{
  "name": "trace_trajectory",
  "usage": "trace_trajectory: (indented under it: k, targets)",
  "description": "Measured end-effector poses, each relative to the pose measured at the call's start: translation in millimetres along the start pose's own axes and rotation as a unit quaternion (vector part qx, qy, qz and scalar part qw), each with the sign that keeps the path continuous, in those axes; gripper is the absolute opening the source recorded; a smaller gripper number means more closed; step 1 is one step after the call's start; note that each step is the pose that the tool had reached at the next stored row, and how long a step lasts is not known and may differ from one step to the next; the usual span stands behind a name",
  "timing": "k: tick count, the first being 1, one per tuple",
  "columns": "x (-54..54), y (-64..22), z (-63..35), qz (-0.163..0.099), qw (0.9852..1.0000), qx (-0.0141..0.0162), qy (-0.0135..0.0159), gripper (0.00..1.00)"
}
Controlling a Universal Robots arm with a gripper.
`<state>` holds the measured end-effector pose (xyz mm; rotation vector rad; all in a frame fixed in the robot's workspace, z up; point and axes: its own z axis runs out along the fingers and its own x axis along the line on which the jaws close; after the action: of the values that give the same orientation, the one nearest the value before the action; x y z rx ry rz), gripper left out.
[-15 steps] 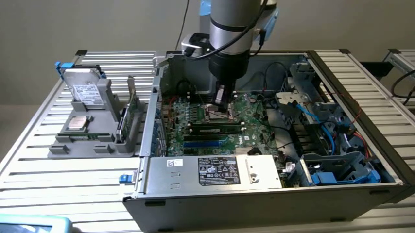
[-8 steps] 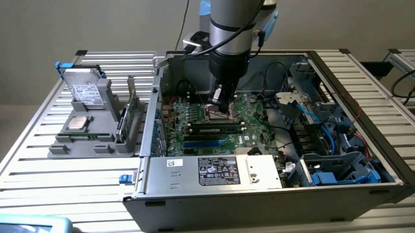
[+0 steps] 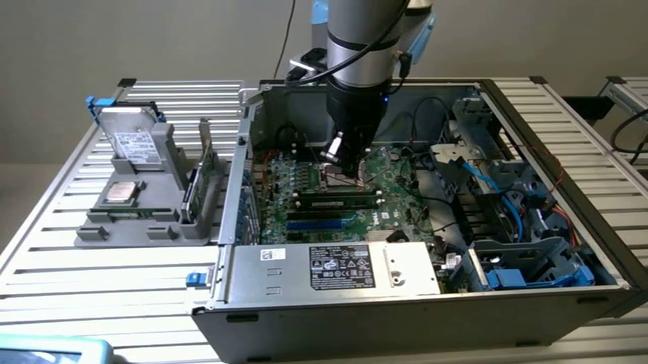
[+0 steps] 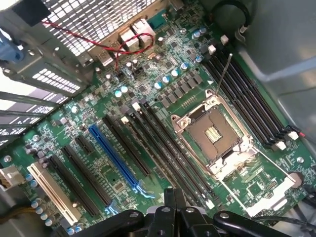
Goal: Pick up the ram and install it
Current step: 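Press down the ram until it locks into place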
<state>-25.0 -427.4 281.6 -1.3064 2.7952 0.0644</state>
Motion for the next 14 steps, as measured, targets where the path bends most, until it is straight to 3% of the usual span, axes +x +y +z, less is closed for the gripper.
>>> trace_trajectory:
  k: [3,7,11,14]
  targets:
    - [0.1,0.0,0.8,0.027,0.9996,0.0019,-0.0003,0.11]
    - [0.2,0.0,1.9,0.063,0.9980,0.0043,-0.0009,0.11]
    - [0.2,0.0,2.6,0.099,0.9951,0.0067,-0.0014,0.11]
    - [0.3,0.0,3.2,0.127,0.9919,0.0086,-0.0018,0.11]
